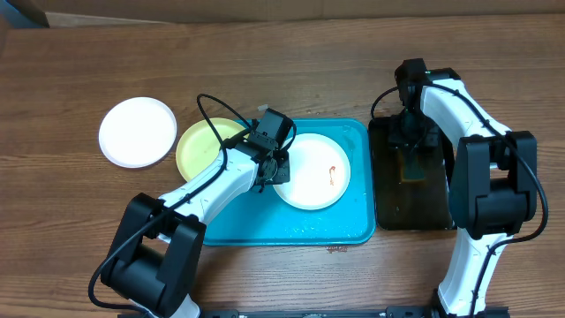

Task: Clean dirty plates on tray and stack at the side
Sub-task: 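Dip and rub the held sponge in the water of the black tray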

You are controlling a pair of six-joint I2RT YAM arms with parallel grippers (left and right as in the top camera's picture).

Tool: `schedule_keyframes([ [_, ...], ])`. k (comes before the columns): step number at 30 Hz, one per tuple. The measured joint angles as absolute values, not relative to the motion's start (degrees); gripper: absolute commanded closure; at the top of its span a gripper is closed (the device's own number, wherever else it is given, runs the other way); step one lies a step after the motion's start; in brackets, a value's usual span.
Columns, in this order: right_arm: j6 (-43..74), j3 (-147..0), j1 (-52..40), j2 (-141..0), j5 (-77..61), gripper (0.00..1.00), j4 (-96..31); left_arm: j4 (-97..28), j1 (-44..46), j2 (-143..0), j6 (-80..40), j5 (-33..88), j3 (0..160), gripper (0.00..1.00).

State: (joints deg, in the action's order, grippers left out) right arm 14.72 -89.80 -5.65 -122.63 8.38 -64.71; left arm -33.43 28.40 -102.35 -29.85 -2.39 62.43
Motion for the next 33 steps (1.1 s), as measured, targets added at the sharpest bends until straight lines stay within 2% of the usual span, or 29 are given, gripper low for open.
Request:
schedule_keyframes([
  [2,14.81,-89.80,-5.65,-122.63,8.38,0.58,-64.88,-33.39,28.38,-102.35,-30.00,-2.39,62.43,0.82],
  [16,14.70,-89.80,-5.65,-122.63,8.38,0.58,-65.80,-33.17,28.40,-102.43,-30.00,-2.39,62.43,0.77],
  [18,14.70,-89.80,-5.65,-122.63,8.38,0.64,-65.80,-33.17,28.38,-102.56,-30.02,-2.39,62.43,0.77],
  [21,14.04,-89.80,-5.65,-122.63,8.40,0.90,-65.95,-33.17,28.38,-102.72,-30.02,-2.42,62.43,0.80],
  [23,14.57,-89.80,-5.67,-122.63,8.36,0.96,-66.06,-33.17,28.38,-102.78,-30.02,-2.42,62.43,0.80],
  [33,14.55,-92.31,-5.65,-122.63,8.38,0.96,-70.00,-33.15,28.38,-102.83,-30.02,-2.44,62.46,0.79],
])
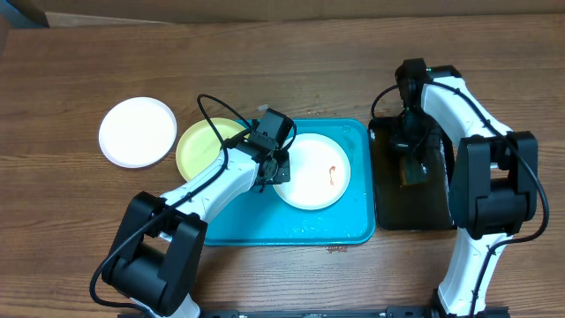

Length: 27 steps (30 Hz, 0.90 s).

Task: Clean dirty plates on tray and stack at the side
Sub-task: 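Dip and rub the held sponge in the water of the black tray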

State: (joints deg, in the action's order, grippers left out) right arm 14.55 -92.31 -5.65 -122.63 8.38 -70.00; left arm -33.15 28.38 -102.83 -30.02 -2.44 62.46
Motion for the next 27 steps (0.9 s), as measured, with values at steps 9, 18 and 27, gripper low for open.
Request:
schedule_keyframes([
  [9,14.66,-94.06,-5.65,-122.39,8.25,0.82,-73.08,-33.15,28.38,-102.85,-30.02,-2.83,62.50,0.78],
  [18,14.44,-92.84,-5.65,-122.21,6.55,0.44,-73.14,-33.15,28.38,-102.89,-30.02,-2.85,62.52,0.77],
  [27,14.48,-89.65,-5.65,-122.02,6.37,0.50,-72.93,-33.17,28.38,-102.89,-30.02,-2.85,62.52,0.74],
])
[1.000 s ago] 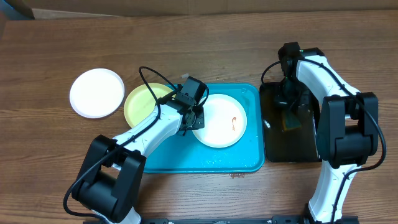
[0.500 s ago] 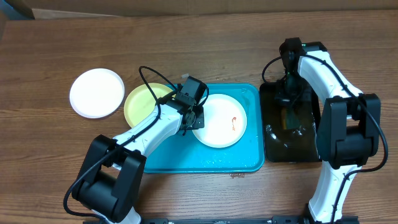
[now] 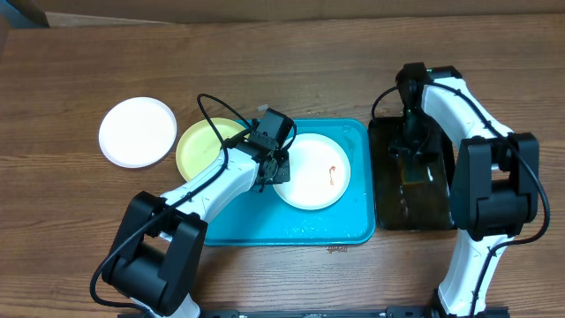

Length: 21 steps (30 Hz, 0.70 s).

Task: Clean dirty plates on tray and stack at the side
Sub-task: 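Dip and rub the held sponge in the water of the black tray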

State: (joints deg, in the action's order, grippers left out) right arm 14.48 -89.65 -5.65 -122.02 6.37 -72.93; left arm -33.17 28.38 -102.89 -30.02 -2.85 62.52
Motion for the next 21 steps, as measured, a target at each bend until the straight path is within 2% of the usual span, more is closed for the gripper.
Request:
schedule_keyframes([
  [10,14.28,-88.16,-5.67,-121.99,6.42,0.86,-71.92,-33.15,28.38,-102.89,-30.02,-2.85,62.52,0.75],
  [13,14.48,-88.14,-5.65,-121.99,6.39,0.89,-71.88,-33.12,28.38,-102.89,-30.02,-2.85,62.52,0.75],
  [15,14.55,-88.12,-5.65,-121.99,6.39,0.96,-71.85,-33.12,28.38,-102.89,-30.02,-2.85,62.52,0.76],
  [21,14.55,-88.12,-5.67,-121.99,6.07,0.96,-71.57,-33.10,28.38,-102.89,-30.02,-2.85,62.52,0.78],
])
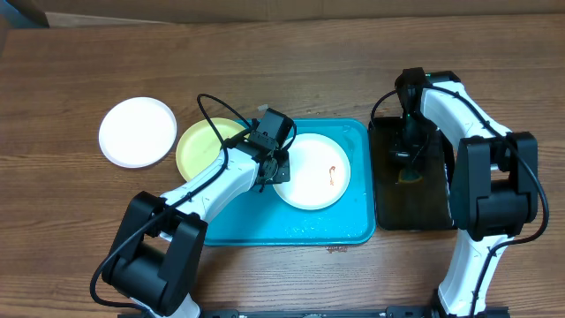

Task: Clean dirty plates on tray and stack at the side
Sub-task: 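Dip and rub the held sponge in the water of the black tray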

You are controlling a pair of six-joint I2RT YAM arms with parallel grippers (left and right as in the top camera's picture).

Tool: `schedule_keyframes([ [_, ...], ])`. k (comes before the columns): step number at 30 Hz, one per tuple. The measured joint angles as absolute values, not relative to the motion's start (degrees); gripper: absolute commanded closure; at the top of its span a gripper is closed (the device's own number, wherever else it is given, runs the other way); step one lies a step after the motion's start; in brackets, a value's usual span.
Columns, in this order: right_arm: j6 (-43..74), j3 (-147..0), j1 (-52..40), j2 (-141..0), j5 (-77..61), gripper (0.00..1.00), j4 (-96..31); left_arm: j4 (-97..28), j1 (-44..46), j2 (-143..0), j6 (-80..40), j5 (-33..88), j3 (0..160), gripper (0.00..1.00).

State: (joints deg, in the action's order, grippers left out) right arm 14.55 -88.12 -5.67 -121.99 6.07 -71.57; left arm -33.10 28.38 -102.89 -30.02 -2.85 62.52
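A white plate (311, 171) with a small red smear lies in the teal tray (300, 225). My left gripper (279, 167) sits at the plate's left rim and looks shut on it, though the wrist hides the fingertips. A yellow plate (205, 144) rests at the tray's left edge, partly under the left arm. A clean white plate (137, 132) lies on the table further left. My right gripper (408, 164) hangs over the dark basin (388, 208), shut on a yellowish sponge (410, 177) of which only a small part shows.
The dark basin stands directly right of the teal tray, almost touching it. Brown wooden table surrounds everything, with a cardboard edge along the far side. The left arm's cable loops over the yellow plate.
My right gripper has shifted slightly left over the basin with the sponge, and less of the sponge shows now. The left gripper and all the plates are unchanged.
Throughout, my left gripper stayed at the stained plate's left rim on the tray. My right gripper stayed over the dark basin with the sponge, shifting a little from one moment to the other; the sponge showed broad at first and only a small part now.
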Motion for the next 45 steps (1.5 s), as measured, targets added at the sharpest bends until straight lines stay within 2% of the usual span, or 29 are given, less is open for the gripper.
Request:
schedule_keyframes([
  [14,14.55,-88.31,-5.65,-121.99,5.39,0.96,-73.28,-32.45,28.38,-103.15,-30.02,-2.85,62.52,0.75],
  [18,14.57,-90.30,-5.65,-121.99,5.21,0.96,-76.12,-32.16,28.12,-104.09,-30.04,-2.81,62.54,0.80],
  [21,14.52,-91.64,-5.65,-121.99,5.08,0.96,-76.31,-32.18,27.29,-104.44,-30.13,-2.63,62.54,0.91],
  [24,14.55,-91.77,-5.65,-121.99,4.91,0.96,-76.62,-32.16,26.33,-104.44,-30.48,-2.11,62.57,0.96],
  [38,16.19,-91.96,-5.67,-121.99,4.80,0.96,-78.76,-32.10,26.09,-104.44,-30.52,-1.19,62.67,0.96],
  [45,16.88,-96.38,-6.28,-121.99,5.61,0.96,-84.20,-32.08,26.09,-104.44,-30.52,-1.04,62.70,0.95],
])
